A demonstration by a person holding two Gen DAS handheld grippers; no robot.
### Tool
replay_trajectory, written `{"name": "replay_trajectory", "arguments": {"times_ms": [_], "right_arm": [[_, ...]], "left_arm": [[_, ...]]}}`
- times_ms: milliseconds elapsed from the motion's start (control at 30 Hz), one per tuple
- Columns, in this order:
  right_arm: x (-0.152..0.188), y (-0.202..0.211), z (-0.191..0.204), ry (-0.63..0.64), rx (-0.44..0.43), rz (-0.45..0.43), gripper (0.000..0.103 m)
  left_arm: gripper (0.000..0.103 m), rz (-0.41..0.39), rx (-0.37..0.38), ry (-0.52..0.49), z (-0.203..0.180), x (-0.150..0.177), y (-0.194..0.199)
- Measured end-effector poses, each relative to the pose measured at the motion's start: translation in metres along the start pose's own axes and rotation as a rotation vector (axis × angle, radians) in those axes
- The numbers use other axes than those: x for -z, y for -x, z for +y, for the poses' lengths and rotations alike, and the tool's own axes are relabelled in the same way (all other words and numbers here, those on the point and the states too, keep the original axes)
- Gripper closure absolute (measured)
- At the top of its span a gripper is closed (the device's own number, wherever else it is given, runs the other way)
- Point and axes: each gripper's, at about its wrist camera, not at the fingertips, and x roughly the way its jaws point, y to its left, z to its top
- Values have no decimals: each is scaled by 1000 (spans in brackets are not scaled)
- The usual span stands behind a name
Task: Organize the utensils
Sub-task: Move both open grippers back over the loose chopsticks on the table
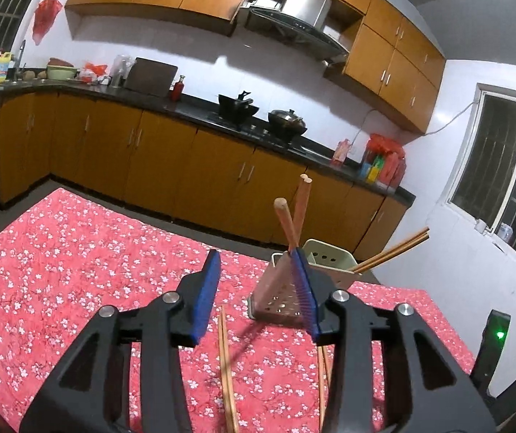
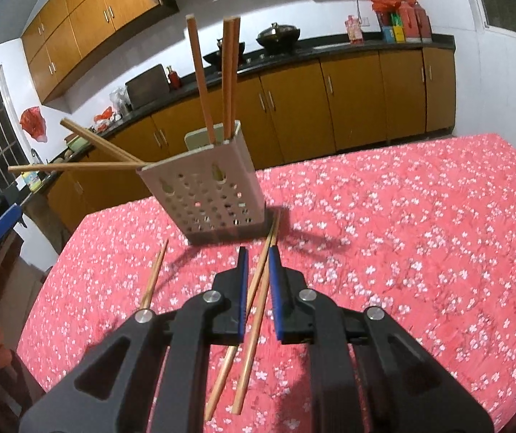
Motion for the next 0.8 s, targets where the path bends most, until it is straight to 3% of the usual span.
{"name": "replay_trajectory", "arguments": {"times_ms": [167,400,700,767,800], "right_arm": [[5,-6,-1,-5,-5,24,89],[11,-13,0,-4,-2,52,89],[14,-18,4,4,-4,68,89],[14,-19,3,2,1,71,89],[14,-19,2,1,3,72,89]], "left_arm": [[57,-35,3,-45,-9,-2,-1],[57,11,1,-32,-5,8,-6],[58,-41,-1,-55,-18,-13,-11],[84,-47,0,-56,-19,-17,-12],[90,-44,0,-58,-21,-19,-14]]}}
